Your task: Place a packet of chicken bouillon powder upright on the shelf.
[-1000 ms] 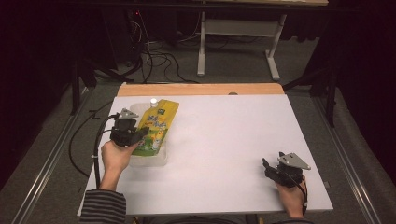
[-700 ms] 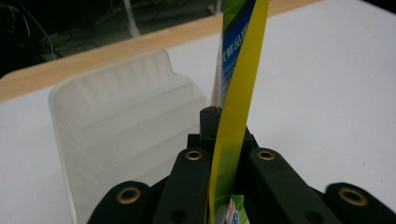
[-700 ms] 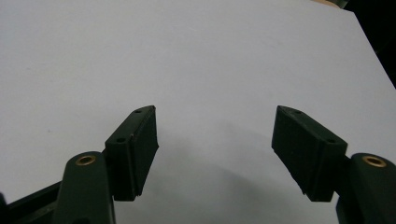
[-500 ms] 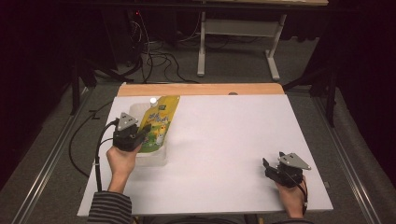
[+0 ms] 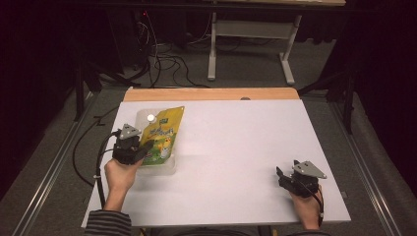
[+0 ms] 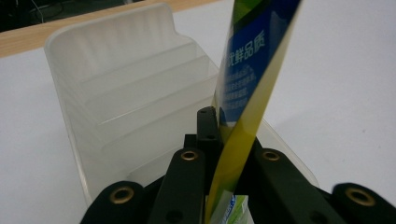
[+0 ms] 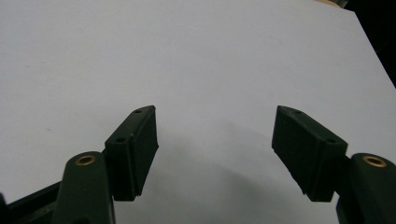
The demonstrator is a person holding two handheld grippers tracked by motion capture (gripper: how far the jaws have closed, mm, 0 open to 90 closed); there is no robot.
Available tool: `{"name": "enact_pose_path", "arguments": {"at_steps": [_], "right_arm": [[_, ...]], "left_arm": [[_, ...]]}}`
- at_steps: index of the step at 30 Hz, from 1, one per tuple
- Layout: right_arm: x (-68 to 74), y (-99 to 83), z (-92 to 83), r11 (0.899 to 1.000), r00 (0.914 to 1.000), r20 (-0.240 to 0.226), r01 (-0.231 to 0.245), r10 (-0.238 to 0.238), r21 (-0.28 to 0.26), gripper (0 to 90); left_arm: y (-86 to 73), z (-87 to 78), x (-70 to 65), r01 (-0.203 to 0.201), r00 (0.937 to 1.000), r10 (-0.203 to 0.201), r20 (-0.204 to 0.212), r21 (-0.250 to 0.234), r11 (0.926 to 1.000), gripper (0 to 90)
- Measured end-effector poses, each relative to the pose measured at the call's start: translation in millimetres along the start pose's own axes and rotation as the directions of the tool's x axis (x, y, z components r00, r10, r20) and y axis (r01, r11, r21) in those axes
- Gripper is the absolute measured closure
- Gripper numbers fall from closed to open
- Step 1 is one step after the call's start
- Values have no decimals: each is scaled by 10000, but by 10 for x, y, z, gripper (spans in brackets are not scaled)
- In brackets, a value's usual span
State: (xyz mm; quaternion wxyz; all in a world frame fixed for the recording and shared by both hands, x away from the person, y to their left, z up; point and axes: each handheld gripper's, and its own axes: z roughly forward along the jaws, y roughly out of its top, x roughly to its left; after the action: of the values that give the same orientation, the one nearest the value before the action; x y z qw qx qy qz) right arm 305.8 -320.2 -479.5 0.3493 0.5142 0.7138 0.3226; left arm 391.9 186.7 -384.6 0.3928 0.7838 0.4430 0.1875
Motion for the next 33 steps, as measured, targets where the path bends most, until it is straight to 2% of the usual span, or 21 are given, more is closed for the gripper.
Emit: {"name": "enact_pose_path", "arguments": {"at_steps": [2,6,10,14,22,24,33], "right_arm": [[1,0,2,10000,10000,-4,-1,1,6,317],[3,1,6,10000,10000,13,53,-53,12,317],[3,1,6,10000,10000,16,44,-44,15,317],[2,1,4,10000,10000,0,48,-48,20,317],[2,0,3,10000,10000,3,-6,6,22,317],[-1,-1,-1,10000,10000,-18,-58,58,-9,317],[-13,-4,-3,9998,9999,-57,-152,151,-99,319]], "left_arm": [[3,-1,1,38,10000,-38,75,34,10000,868],[-11,3,-26,-118,9998,115,-143,-179,9998,891],[-60,20,-42,-236,9992,214,-330,-672,9975,897],[-130,53,-21,-35,9999,15,-165,-1276,9918,897],[-242,18,15,-222,9995,193,-234,-1350,9906,860],[-262,-9,34,-102,9998,73,-209,-1418,9898,816],[-343,-86,50,68,9996,-110,-252,-1616,9868,797]]}}
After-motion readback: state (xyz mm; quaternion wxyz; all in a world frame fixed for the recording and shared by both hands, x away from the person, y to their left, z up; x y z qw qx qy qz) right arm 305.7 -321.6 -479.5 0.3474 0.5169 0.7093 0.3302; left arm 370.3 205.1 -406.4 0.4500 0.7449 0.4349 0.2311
